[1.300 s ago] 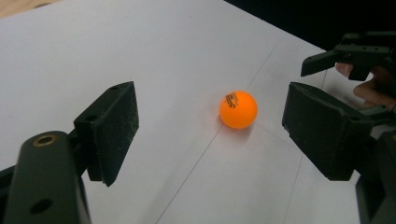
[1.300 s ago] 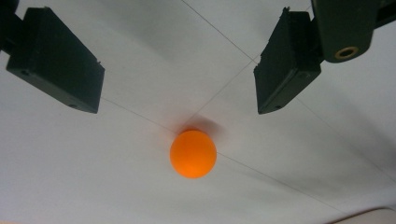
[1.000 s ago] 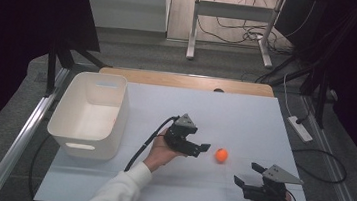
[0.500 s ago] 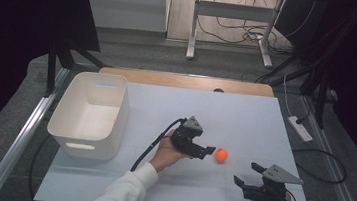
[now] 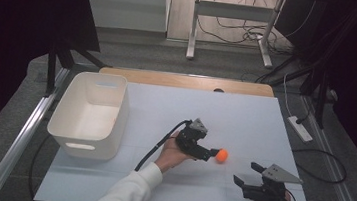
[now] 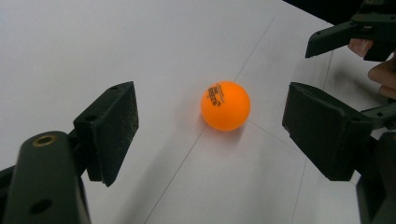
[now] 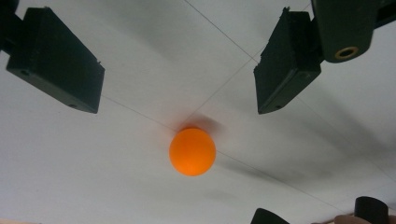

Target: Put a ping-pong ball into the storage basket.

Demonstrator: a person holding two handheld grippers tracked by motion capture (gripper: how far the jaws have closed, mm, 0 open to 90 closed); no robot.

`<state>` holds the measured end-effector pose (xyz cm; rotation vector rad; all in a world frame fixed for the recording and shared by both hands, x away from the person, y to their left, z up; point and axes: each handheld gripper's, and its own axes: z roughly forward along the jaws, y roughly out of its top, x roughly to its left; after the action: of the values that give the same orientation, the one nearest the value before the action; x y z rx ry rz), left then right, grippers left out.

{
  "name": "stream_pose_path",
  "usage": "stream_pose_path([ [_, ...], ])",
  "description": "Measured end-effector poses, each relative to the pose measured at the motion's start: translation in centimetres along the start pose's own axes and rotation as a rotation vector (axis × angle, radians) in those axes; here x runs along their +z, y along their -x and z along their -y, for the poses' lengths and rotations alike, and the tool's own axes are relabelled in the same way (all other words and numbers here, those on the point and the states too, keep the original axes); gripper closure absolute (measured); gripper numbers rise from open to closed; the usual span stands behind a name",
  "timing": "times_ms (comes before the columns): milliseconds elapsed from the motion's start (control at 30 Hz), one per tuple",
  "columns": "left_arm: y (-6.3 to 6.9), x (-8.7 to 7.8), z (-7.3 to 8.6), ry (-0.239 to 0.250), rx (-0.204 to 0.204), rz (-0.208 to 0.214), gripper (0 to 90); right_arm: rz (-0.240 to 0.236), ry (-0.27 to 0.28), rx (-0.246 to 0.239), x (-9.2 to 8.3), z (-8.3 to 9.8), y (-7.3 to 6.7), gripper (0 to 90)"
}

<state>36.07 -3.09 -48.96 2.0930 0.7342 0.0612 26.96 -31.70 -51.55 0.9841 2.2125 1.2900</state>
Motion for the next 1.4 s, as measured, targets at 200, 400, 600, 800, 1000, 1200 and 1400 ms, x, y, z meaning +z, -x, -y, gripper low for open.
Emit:
stream_pose_path([
  [200,0.1,0.5,-0.1,-0.008,0.001,0.004,19.2,-0.001,0.001,-0.001,0.0,0.0,0.0,15.6],
  [400,0.2,1.1,-0.4,-0.017,0.003,0.008,19.1,-0.002,0.001,0.002,0.0,0.0,0.0,15.6],
  [600,0.5,1.6,-0.5,-0.021,0.005,0.014,19.1,-0.002,0.000,0.000,-0.1,0.1,0.0,15.6],
  [800,0.4,2.0,-0.4,-0.030,0.005,0.013,19.1,-0.001,0.001,0.001,-0.1,0.1,0.1,15.6],
  [1000,0.4,2.6,-0.4,-0.047,0.002,0.011,19.1,0.003,0.000,0.001,-0.1,0.1,0.1,15.6],
  [1200,0.4,3.5,-0.4,-0.062,-0.002,0.010,19.1,0.000,0.001,0.001,-0.1,0.1,0.1,15.6],
  [1400,0.3,4.2,-0.3,-0.083,-0.002,0.006,19.1,0.001,-0.002,-0.002,-0.1,0.2,0.1,15.6],
])
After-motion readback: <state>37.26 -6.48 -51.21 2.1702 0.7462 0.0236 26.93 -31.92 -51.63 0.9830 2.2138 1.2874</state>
